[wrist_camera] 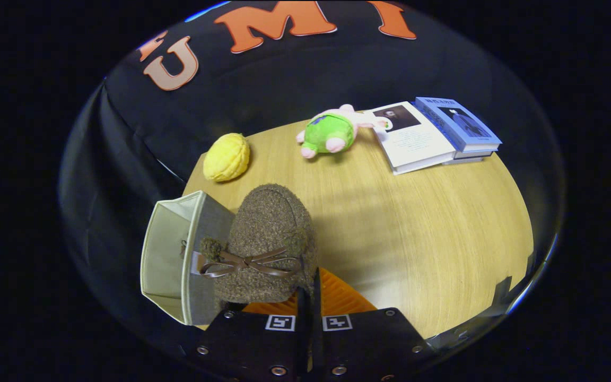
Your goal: Open the storage box then place both shoes into the box .Put the left shoe in first, then the right shoe, with the right side of both shoes facing outward in a uniform manner.
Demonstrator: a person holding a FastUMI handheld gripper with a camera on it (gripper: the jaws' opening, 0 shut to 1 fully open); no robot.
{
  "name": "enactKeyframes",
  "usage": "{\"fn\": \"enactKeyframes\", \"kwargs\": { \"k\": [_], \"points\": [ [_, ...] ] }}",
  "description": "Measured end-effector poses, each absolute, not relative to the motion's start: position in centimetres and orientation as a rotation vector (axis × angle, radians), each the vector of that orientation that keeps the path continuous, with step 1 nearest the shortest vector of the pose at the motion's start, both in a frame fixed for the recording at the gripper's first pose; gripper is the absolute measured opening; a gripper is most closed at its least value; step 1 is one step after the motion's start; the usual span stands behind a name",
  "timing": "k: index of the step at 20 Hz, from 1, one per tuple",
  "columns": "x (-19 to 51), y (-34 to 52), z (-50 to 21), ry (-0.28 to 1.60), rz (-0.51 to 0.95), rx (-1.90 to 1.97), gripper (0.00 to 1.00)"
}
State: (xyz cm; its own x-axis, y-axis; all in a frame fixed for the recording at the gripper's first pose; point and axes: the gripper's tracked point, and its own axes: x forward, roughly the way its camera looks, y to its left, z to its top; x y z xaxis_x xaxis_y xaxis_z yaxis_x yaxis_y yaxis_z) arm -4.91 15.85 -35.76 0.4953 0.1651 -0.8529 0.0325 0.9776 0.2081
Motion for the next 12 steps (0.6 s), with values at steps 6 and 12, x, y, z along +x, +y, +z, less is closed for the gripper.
{"fn": "enactKeyframes", "kwargs": {
  "k": [6, 12],
  "points": [
    [-2.6, 25.1, -32.9, 1.014, 0.187, 0.232, 0.05],
    [-1.9, 32.6, -32.2, 1.023, 0.236, 0.242, 0.04]
  ]
}}
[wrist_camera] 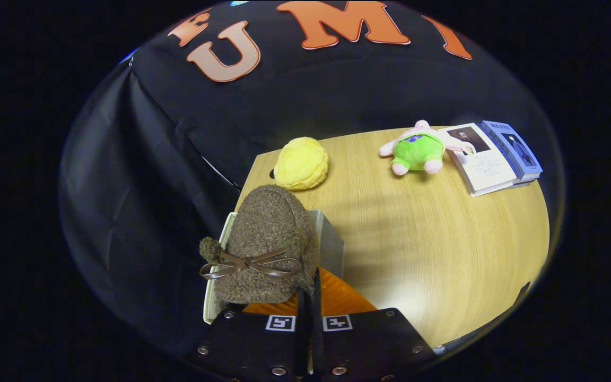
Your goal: Open the storage box then place both shoes into the box .Put the left shoe in first, then the right shoe, with the right side of both shoes facing outward in a uniform manner.
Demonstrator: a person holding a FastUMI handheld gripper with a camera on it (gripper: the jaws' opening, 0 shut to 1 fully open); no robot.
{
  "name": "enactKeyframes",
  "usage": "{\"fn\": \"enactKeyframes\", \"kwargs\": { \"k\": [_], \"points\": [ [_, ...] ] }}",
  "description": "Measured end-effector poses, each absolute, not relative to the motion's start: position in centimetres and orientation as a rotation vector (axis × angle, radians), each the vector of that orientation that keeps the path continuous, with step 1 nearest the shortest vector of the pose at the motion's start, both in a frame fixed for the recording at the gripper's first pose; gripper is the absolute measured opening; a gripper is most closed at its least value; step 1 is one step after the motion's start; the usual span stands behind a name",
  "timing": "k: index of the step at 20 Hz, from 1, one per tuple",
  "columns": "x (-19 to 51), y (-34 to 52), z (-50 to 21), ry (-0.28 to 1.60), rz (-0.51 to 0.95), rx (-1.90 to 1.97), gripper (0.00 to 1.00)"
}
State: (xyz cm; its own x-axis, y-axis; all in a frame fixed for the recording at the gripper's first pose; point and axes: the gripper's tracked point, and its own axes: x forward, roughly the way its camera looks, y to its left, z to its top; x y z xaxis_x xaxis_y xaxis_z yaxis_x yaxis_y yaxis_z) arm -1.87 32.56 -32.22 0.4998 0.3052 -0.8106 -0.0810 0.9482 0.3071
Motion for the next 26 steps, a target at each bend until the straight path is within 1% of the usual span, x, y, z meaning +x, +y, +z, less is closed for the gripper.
{"fn": "enactKeyframes", "kwargs": {
  "k": [8, 15, 17, 19, 20, 21, 22, 23, 24, 26],
  "points": [
    [-2.2, 36.5, -35.8, 1.078, 0.169, 0.225, 0.04],
    [-3.4, 36.3, -37.9, 1.131, 0.096, 0.205, 0.06],
    [-3.3, 36.9, -37.8, 1.125, 0.109, 0.233, 0.14],
    [-3.2, 37.6, -37.1, 1.114, 0.143, 0.264, 0.27],
    [-2.9, 37.9, -36.5, 1.094, 0.159, 0.283, 0.35],
    [-2.6, 37.9, -35.9, 1.075, 0.168, 0.302, 0.38],
    [-2.6, 37.9, -35.2, 1.063, 0.179, 0.317, 0.45],
    [-2.5, 37.7, -34.7, 1.058, 0.191, 0.328, 0.48],
    [-2.6, 37.5, -34.1, 1.05, 0.203, 0.336, 0.54],
    [-2.3, 36.6, -32.6, 1.01, 0.217, 0.343, 0.61]
  ]
}}
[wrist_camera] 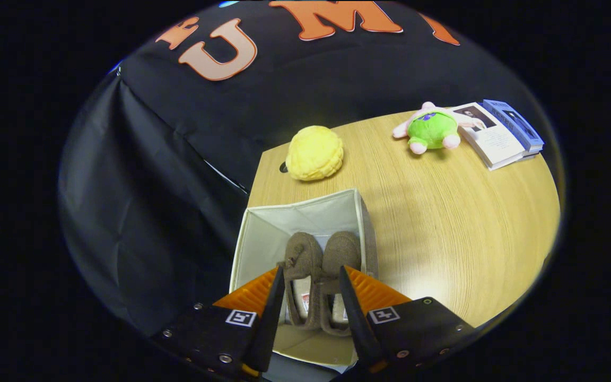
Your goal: Open the storage box then place both shoes into the box .Put the left shoe in first, then the right shoe, with the right side of both shoes facing outward in a uniform manner.
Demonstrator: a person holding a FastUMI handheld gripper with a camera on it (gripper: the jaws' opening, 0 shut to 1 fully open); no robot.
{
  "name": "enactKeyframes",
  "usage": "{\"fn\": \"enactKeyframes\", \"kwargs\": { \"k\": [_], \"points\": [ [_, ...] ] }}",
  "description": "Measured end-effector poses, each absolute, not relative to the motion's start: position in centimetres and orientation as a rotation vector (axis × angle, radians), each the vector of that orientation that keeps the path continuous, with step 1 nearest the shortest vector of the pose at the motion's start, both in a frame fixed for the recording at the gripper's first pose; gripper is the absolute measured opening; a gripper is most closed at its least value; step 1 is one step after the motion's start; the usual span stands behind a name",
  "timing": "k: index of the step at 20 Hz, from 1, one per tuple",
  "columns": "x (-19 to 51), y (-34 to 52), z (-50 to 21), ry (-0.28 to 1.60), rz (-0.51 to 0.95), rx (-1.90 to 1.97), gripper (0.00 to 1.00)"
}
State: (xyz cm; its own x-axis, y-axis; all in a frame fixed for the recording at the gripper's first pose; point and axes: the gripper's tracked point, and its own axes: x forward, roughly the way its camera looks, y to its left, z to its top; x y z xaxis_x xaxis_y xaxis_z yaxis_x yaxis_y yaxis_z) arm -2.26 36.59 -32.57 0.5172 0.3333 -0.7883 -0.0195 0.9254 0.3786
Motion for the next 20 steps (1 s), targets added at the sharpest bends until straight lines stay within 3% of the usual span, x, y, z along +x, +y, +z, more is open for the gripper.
{"fn": "enactKeyframes", "kwargs": {
  "k": [10, 20],
  "points": [
    [-1.6, 28.9, -24.2, 0.761, 0.262, 0.266, 0.91],
    [0.1, 14.2, -12.9, 0.399, 0.161, 0.099, 0.98]
  ]
}}
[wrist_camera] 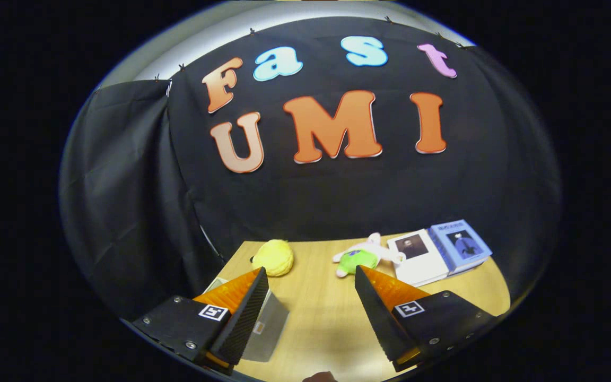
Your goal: Open the storage box then place both shoes into the box .Put the left shoe in first, then the right shoe, with the right side of both shoes facing outward in a uniform manner.
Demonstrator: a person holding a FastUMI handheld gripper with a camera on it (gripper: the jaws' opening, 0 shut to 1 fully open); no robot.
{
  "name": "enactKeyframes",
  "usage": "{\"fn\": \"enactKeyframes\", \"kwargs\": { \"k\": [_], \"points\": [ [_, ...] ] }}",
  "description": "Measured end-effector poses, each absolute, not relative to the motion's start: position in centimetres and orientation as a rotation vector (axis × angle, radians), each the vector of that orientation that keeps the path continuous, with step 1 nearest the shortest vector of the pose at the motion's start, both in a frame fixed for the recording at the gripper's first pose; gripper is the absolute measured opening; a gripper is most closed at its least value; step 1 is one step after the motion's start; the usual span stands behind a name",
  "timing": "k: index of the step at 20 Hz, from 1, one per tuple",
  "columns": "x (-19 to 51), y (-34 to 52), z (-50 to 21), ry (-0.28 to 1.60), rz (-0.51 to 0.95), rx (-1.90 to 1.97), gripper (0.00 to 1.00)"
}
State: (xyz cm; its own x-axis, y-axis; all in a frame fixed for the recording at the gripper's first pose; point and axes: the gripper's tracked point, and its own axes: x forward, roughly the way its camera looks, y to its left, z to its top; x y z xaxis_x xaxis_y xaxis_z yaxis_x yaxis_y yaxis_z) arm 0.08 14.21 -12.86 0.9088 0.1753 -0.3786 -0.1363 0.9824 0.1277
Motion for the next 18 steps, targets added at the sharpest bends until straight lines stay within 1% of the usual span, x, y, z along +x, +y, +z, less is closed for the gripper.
{"fn": "enactKeyframes", "kwargs": {
  "k": [7, 10, 14, 18],
  "points": [
    [-0.5, 4.4, -3.5, 0.144, 0.057, 0.049, 0.98],
    [-1.4, 0.0, -0.5, 0.041, -0.012, -0.003, 0.98],
    [-3.0, -4.4, 3.5, -0.064, -0.066, 0.002, 0.98],
    [-2.7, -7.2, 6.6, -0.143, -0.099, 0.005, 0.98]
  ]
}}
